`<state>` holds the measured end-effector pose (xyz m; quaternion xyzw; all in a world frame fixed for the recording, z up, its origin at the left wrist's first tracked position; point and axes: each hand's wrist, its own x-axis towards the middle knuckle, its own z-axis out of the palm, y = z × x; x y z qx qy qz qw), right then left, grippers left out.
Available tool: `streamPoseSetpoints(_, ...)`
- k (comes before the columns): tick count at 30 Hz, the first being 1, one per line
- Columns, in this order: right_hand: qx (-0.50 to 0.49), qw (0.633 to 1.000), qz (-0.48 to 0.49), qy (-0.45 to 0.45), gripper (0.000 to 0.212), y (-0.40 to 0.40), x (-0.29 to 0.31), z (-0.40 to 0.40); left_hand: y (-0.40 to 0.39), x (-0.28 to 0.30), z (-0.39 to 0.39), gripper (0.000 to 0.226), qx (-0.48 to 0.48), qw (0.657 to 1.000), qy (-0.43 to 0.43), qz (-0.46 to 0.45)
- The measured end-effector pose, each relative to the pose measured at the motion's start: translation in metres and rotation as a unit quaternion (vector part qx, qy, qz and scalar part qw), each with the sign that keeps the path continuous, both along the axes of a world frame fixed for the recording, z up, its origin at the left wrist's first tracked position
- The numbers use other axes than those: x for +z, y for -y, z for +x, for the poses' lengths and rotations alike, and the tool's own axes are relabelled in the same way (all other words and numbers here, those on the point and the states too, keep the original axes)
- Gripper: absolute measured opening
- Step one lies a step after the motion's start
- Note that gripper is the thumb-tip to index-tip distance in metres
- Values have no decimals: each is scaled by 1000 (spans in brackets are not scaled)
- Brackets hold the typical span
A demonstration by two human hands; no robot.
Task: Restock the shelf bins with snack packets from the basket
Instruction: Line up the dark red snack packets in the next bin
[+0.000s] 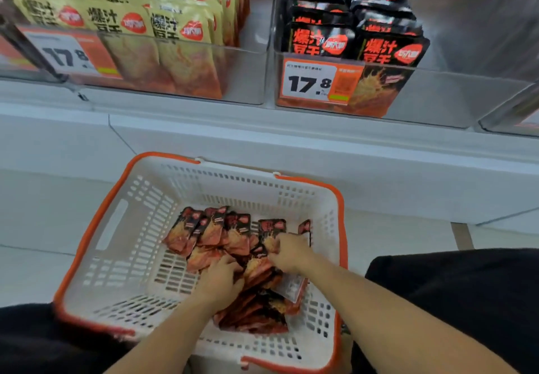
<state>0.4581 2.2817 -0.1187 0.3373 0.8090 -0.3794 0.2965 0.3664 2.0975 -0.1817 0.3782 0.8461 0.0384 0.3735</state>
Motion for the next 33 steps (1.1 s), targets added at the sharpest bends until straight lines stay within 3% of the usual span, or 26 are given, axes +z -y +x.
streamPoseSetpoints(4,-110,994,6,-3,33,23,-32,-12,6,0,-6,42,-7,1000,12,4)
streamPoseSetpoints(8,-80,995,23,52,61,34,-44,-11,13,0,-3,45,-21,999,-10,-24)
streamPoseSetpoints(11,-43,993,63,91,52,30,-43,-15,18,-5,5,48,-16,999,-35,-25)
streamPoseSetpoints(15,3,989,81,122,5,12,-24,-24,16,-5,4,54,-25,995,-75,-53)
streamPoseSetpoints(17,44,989,75,123,20,0,-10,-28,12,-1,-1,58,-25,992,-84,-87)
streamPoseSetpoints(19,108,982,92,126,8,-11,20,-31,0,6,-7,55,-9,990,-69,-119)
streamPoseSetpoints(22,105,989,84,60,25,-37,75,-33,-35,37,-16,44,79,995,25,-47)
streamPoseSetpoints(24,45,997,65,-6,23,-57,112,-31,-60,69,-25,34,166,967,185,63)
streamPoseSetpoints(26,-39,996,17,-77,18,-73,145,-27,-80,108,-27,32,209,896,360,155)
streamPoseSetpoints(28,-111,983,-19,-146,16,-81,174,-20,-96,145,-24,31,232,815,463,260)
streamPoseSetpoints(30,-149,963,-34,-220,19,-81,201,-13,-111,176,-18,27,286,765,450,360)
streamPoseSetpoints(33,-141,949,-22,-281,24,-78,233,-6,-128,207,-15,16,334,756,302,475)
